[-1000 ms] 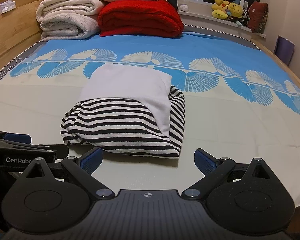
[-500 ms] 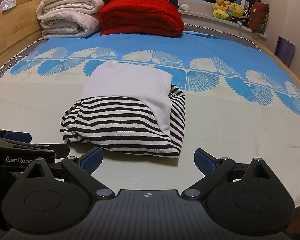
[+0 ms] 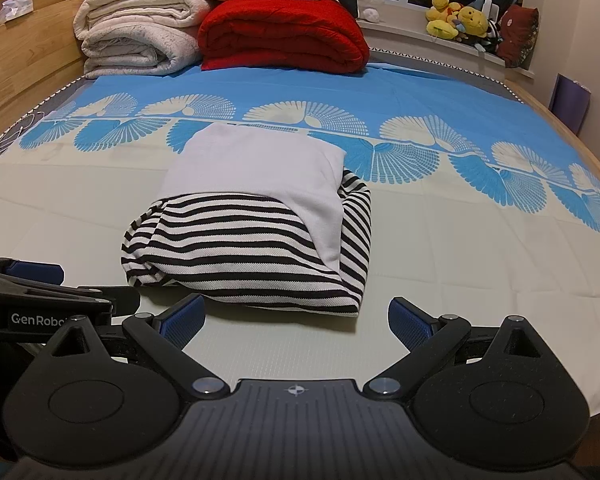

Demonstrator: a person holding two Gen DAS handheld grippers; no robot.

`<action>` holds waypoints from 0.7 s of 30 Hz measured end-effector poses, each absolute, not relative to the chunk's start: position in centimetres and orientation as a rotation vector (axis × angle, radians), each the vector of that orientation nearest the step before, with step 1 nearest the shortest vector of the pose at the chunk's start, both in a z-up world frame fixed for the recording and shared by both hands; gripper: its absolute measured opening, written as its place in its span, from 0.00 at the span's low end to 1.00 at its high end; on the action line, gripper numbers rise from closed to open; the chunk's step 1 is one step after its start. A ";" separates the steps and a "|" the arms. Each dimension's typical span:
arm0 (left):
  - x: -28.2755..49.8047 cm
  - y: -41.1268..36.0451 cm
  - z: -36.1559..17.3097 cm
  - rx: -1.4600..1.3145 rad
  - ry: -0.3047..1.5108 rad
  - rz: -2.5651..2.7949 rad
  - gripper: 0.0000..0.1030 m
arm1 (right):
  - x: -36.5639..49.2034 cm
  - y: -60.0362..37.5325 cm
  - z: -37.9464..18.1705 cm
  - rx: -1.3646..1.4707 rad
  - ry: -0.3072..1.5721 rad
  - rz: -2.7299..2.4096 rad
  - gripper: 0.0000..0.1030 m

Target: Fold small clothes

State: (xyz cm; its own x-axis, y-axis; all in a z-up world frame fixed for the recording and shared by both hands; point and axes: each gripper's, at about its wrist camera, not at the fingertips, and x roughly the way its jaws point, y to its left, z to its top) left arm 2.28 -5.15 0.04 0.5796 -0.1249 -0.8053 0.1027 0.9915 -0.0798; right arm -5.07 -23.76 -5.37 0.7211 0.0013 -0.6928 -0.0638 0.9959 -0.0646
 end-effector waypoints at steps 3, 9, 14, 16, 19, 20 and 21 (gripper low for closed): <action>2.3 -5.1 0.1 -0.028 0.943 -0.135 0.88 | -5.1 -23.7 -5.4 -0.087 0.765 0.036 0.95; 2.3 -5.0 0.0 -0.036 0.945 -0.137 0.88 | -5.1 -23.7 -5.4 -0.091 0.765 0.039 0.95; 2.3 -4.8 0.0 -0.042 0.947 -0.138 0.88 | -5.2 -23.9 -5.4 -0.096 0.766 0.044 0.95; 2.3 -4.8 0.0 -0.042 0.946 -0.139 0.88 | -5.1 -23.9 -5.4 -0.097 0.766 0.045 0.95; 2.3 -4.8 0.0 -0.042 0.946 -0.138 0.88 | -5.1 -23.9 -5.4 -0.098 0.766 0.045 0.95; 2.3 -4.8 0.0 -0.043 0.947 -0.137 0.88 | -5.2 -23.9 -5.4 -0.099 0.766 0.046 0.95; 2.3 -4.9 0.0 -0.044 0.947 -0.137 0.88 | -5.1 -23.9 -5.4 -0.098 0.766 0.045 0.95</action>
